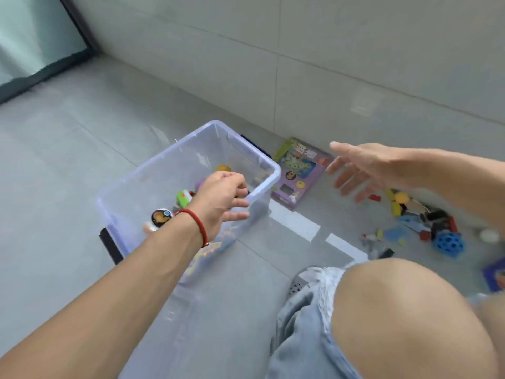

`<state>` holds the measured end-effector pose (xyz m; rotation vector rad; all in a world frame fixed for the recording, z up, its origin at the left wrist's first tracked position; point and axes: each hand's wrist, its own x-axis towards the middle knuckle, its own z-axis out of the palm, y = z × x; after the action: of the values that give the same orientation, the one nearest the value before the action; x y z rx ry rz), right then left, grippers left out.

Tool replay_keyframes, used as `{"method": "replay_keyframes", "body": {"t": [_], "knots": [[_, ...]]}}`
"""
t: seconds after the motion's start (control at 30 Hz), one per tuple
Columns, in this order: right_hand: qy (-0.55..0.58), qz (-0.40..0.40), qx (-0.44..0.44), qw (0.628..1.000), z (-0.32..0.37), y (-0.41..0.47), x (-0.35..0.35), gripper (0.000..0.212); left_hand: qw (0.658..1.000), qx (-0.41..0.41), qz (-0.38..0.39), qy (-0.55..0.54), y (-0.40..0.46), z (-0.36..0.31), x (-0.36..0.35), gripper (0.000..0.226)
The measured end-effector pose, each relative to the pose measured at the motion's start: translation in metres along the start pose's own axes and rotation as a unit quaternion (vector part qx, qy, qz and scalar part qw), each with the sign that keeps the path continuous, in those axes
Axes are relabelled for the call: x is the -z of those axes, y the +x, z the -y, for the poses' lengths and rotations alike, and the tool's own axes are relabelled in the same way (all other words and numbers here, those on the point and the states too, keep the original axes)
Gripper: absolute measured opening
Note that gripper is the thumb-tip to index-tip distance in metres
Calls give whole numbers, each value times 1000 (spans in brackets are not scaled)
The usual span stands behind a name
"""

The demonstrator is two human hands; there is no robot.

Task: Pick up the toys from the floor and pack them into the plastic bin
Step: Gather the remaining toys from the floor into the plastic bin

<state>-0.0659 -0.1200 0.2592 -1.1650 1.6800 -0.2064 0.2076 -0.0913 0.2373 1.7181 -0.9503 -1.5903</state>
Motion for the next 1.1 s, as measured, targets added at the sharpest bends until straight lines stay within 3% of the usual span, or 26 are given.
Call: {"method": "replay_keyframes", "body": {"t": [0.07,0.13,0.23,0.37,0.53,0.63,0.87,1.03,1.1], "knots": [[-169,-47,-7,985,-53,-8,24,54,998,0,52,44,11,12,-47,22],[-323,-79,-19,943,-119,-9,40,37,990,14,108,90,21,30,-95,27],[-386,-60,-92,916,-221,1,43,26,968,42,179,174,39,64,-161,26],[-316,-93,-114,937,-311,23,12,35,924,10,226,309,78,114,-231,25],[-160,-189,-116,962,-360,81,-44,39,816,-165,231,504,143,170,-296,41],[-127,-278,-125,944,-362,113,-57,33,763,-279,229,537,176,196,-319,54],[-89,-375,-115,915,-374,127,-74,25,721,-352,244,545,197,217,-329,71],[-18,-391,-72,918,-374,118,-78,23,665,-407,239,579,197,220,-335,62],[12,-387,-47,921,-368,116,-82,20,658,-417,242,578,199,220,-336,52]]}}
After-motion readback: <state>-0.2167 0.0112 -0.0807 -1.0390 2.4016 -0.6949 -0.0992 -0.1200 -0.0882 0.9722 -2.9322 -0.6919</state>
